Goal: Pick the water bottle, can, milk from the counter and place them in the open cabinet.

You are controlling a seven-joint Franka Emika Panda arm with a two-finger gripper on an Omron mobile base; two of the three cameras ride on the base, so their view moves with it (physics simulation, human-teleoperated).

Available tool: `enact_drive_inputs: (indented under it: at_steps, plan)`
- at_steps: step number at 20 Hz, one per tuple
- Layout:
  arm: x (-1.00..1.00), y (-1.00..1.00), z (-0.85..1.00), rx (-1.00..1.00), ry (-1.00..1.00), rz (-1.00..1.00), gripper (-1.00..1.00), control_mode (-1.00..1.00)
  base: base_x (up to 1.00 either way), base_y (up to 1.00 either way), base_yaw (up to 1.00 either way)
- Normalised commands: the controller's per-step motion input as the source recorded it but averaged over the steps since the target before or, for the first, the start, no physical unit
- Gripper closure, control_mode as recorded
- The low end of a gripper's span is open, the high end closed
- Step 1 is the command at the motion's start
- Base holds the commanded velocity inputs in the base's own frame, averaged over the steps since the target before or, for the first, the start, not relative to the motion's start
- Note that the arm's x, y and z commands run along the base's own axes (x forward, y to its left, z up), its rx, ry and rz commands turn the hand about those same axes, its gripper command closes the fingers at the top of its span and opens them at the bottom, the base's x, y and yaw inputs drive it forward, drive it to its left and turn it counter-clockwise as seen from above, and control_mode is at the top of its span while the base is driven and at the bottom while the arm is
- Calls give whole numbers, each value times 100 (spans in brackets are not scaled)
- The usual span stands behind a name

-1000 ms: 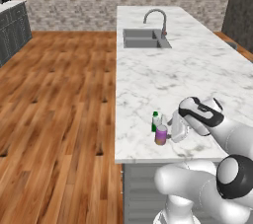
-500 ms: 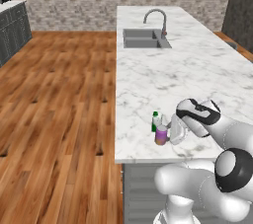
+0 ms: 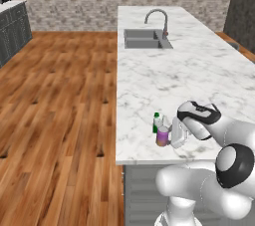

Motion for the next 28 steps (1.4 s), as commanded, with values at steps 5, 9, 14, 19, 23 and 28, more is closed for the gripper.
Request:
enact_drive_inputs:
  at_steps: [5,9,14,19,23,28]
  plan:
    - [1,0,0,7,4,0,-100,-100,0,0,0]
    - [3,5,0,7,6,0,-100,-100,0,0,0]
    - [10,5,0,4,2,0,-100,-100,0,0,0]
    - [10,5,-3,0,0,0,-100,-100,0,0,0]
    - [3,11,-8,0,0,0,-100,-100,0,0,0]
    - [0,5,-3,0,0,0,-100,-100,0,0,0]
